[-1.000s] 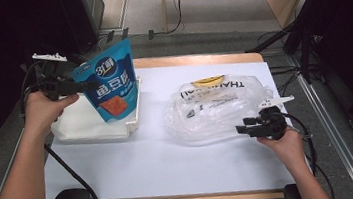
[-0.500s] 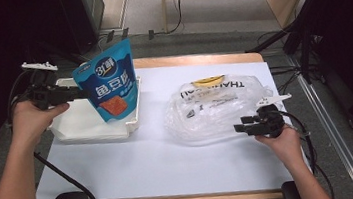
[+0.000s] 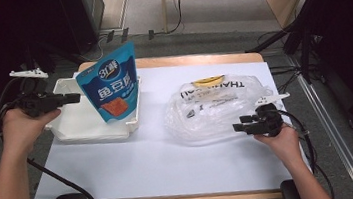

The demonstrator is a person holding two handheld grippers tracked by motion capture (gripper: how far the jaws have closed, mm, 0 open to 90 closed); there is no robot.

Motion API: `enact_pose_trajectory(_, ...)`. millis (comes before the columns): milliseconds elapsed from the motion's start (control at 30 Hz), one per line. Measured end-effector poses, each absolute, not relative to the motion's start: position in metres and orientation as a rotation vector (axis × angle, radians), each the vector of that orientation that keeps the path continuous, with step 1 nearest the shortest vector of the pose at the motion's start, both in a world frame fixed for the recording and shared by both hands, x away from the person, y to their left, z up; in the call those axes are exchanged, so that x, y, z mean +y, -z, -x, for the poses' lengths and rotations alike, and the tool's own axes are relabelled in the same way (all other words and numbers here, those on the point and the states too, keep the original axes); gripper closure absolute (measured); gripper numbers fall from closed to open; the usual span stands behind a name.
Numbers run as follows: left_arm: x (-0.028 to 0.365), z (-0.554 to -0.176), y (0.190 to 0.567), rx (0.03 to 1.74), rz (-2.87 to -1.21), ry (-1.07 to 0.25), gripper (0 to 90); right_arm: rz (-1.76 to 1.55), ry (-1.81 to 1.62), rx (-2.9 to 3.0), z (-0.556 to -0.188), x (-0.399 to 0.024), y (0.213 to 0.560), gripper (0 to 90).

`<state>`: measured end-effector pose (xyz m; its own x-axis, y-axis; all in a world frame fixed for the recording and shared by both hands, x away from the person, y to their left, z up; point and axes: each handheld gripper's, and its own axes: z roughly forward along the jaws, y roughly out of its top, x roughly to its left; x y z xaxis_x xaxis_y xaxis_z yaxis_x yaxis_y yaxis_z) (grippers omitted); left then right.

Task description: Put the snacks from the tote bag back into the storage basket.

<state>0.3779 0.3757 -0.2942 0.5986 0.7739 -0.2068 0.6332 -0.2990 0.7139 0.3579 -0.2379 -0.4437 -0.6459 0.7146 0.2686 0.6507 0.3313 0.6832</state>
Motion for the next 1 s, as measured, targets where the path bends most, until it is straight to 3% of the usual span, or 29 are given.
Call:
enact_pose_trajectory(433,0.363,-0.377,0.309,1.054,-2.069,-0.216,90.0,-1.285,-1.223,2.496,-0.358,-0.238,0.444,49.5)
enact_pose_trajectory(1000,0.352,-0.403,0.353,1.134,-2.062,-0.185,90.0,-1.287,-1.225,2.49,-0.356,-0.239,0.442,49.6)
